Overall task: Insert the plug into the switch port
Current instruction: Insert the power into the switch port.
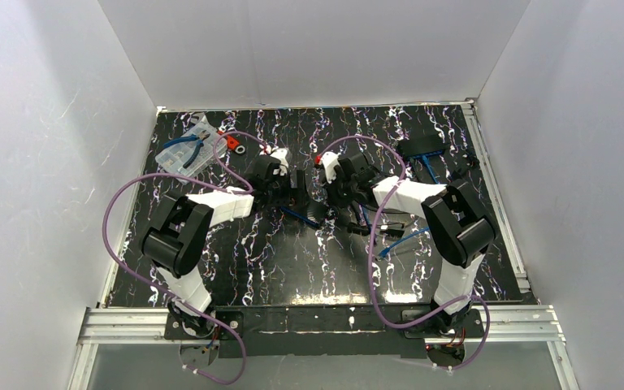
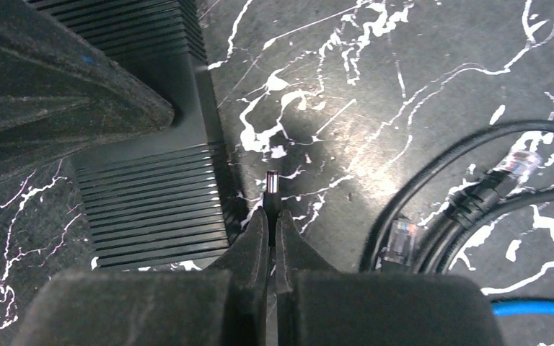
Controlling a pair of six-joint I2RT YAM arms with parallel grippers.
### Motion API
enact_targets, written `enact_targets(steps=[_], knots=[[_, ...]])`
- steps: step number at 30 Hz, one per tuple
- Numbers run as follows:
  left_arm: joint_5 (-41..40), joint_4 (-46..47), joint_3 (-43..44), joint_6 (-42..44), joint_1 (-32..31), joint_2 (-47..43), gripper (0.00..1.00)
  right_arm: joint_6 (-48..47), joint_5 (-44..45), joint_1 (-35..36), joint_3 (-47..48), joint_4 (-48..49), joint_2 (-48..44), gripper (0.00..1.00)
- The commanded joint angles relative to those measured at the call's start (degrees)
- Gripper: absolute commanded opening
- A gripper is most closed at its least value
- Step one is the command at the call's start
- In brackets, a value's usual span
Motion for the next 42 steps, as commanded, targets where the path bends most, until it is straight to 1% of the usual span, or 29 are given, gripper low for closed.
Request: enact_targets(steps=[1,4,8,13,18,24,26,29,30,31,35,36,38,42], knots=[[3.4,1.2,-2.5,-0.6,0.2,-1.7,0.91,-0.6,-5.0,-0.2,2.3,-1.5,0.4,0.01],[4.5,1.0,-3.9,-1.4,0.2,-2.7,0.88,0.2,-7.0,-0.1,0.8,-1.0,-0.6,0.01],[4.7,1.4,-7.1,-2.4,0.2,-5.0,0.87,0.8,-9.0,0.5,-0.9,-1.6,-2.2,0.01],[5.7,3.2,-12.0,-4.2,0.2,-7.8,0.86,1.4,-9.5,2.0,-2.8,-2.5,-3.5,0.01],[5.7,3.3,-16.1,-4.8,0.2,-11.3,0.86,2.1,-9.0,5.0,-5.8,-1.8,-5.2,0.01],[6.7,1.9,-21.7,-5.4,0.1,-18.5,0.85,3.9,-6.2,9.5,-9.0,-0.8,-9.0,0.01],[7.9,0.8,-25.7,-6.5,0.1,-24.1,0.85,5.3,-5.7,11.3,-10.5,-0.4,-10.6,0.01],[7.9,-3.1,-31.5,-8.0,0.0,-35.6,0.84,6.3,-3.2,13.6,-13.3,-0.9,-16.3,0.01],[7.7,-4.3,-32.4,-8.3,0.0,-38.2,0.84,6.1,-1.3,13.8,-14.4,-1.2,-18.7,0.01],[7.0,-6.1,-33.0,-8.1,-0.1,-41.2,0.85,5.0,2.5,13.8,-16.2,-2.6,-23.4,0.01],[6.1,-7.0,-32.0,-7.6,-0.1,-42.2,0.86,4.6,3.4,14.3,-22.5,-7.5,-35.1,0.01],[5.5,-6.9,-31.7,-7.2,-0.1,-42.1,0.87,4.9,3.0,14.4,-24.1,-7.4,-36.6,0.01],[5.0,-6.7,-30.9,-6.4,-0.1,-41.6,0.87,6.1,1.7,14.9,-27.3,-3.8,-40.1,0.01],[4.9,-4.6,-30.1,-5.9,-0.1,-39.4,0.88,8.0,1.1,15.3,-27.7,-6.0,-43.0,0.01]])
